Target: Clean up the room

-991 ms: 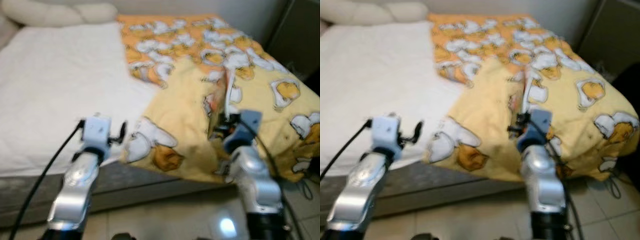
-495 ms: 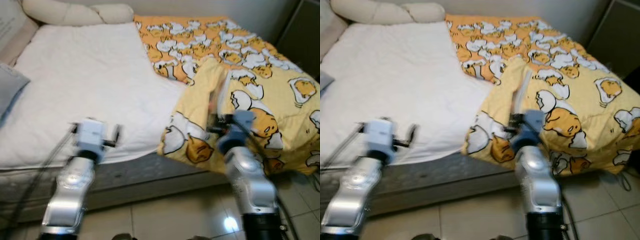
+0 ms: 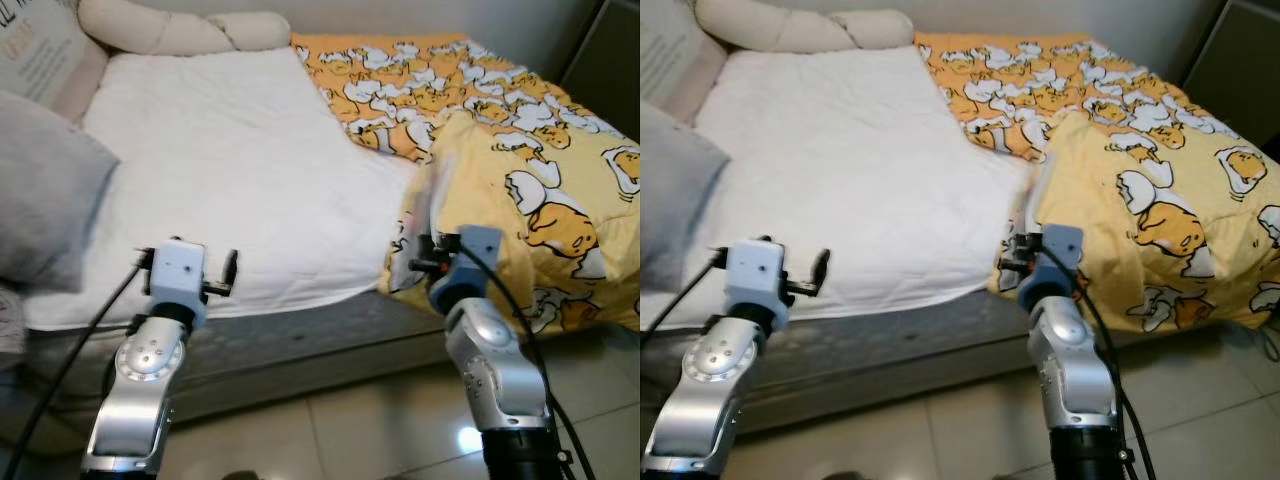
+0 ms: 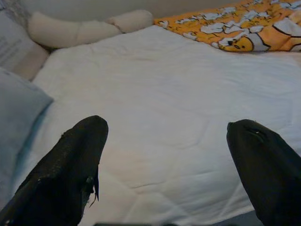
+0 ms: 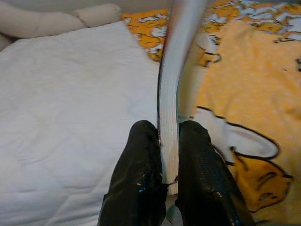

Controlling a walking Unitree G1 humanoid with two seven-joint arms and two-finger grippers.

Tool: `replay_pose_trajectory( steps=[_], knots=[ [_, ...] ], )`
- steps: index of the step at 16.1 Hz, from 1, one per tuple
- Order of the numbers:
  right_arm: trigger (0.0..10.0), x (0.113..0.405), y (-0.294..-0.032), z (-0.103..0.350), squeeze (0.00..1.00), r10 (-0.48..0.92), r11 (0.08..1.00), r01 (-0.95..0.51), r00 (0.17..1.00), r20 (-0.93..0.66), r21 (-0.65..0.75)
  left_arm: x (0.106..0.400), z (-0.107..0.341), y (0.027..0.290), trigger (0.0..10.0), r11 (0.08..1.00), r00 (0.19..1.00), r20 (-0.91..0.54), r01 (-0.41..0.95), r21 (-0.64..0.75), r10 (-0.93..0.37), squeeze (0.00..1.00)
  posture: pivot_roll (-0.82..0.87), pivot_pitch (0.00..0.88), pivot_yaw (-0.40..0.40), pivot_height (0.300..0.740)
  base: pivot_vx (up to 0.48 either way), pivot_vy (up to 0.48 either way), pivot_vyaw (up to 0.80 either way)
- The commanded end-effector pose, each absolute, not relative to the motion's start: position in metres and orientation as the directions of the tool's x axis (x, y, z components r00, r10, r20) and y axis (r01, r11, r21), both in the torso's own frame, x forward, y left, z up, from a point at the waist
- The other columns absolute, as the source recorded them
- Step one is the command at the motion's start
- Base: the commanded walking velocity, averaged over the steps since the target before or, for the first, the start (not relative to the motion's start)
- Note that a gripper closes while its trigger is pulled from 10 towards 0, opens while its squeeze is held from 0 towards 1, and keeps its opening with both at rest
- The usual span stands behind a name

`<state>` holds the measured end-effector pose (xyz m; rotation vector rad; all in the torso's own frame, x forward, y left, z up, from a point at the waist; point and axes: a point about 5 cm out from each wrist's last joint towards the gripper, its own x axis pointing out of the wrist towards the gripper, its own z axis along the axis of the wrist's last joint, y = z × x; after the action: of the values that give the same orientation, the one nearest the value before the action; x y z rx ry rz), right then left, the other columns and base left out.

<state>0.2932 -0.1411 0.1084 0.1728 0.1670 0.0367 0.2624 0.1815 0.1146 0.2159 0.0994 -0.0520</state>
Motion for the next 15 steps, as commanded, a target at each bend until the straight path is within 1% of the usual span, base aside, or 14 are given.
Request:
replay_pose_trajectory(
  steps=[1,2,5,7,10,11,15],
  knots=[
    [10.0,0.296,-0.151,0.119,0.00,0.023,0.987,-0.006,0.994,-0.108,0.159,0.266,0.116,0.172,10.0,0.976,0.994,-0.093,0.081,0.203,-0.063,0.39,0.03,0.000,-0.024,0.740,0.000,0.442,0.00],
    [10.0,0.296,-0.152,0.119,0.00,0.022,0.987,-0.005,0.994,-0.109,0.159,0.266,0.116,0.172,10.0,0.977,0.995,-0.085,0.069,0.201,-0.053,0.38,0.03,0.000,-0.022,0.740,0.000,0.416,0.00],
    [10.0,0.297,-0.150,0.120,0.00,0.032,0.988,-0.015,0.994,-0.103,0.154,0.269,0.118,0.172,10.0,0.979,0.997,-0.072,0.038,0.200,-0.024,0.38,0.03,0.000,-0.019,0.740,0.000,0.000,0.00],
    [10.0,0.300,-0.147,0.121,0.00,0.039,0.989,-0.025,0.995,-0.096,0.147,0.270,0.118,0.169,10.0,0.979,0.996,-0.075,0.056,0.195,-0.042,0.38,0.03,0.000,-0.018,0.740,0.000,0.000,0.00],
    [10.0,0.303,-0.145,0.123,0.00,0.057,0.989,-0.045,0.995,-0.080,0.139,0.272,0.119,0.170,10.0,0.981,0.997,-0.070,0.047,0.187,-0.034,0.40,0.04,0.000,-0.018,0.740,0.000,0.000,0.00],
    [10.0,0.304,-0.140,0.127,0.00,0.090,0.988,-0.082,0.994,-0.059,0.128,0.273,0.120,0.172,10.0,0.982,0.997,-0.065,0.040,0.184,-0.029,0.40,0.04,0.000,-0.015,0.740,0.289,0.000,0.00],
    [10.0,0.309,-0.130,0.128,0.00,0.146,0.984,-0.139,0.988,-0.055,0.113,0.275,0.123,0.175,10.0,0.984,0.998,-0.055,0.028,0.174,-0.019,0.40,0.05,0.000,-0.014,0.740,0.334,0.000,0.73]
  ],
)
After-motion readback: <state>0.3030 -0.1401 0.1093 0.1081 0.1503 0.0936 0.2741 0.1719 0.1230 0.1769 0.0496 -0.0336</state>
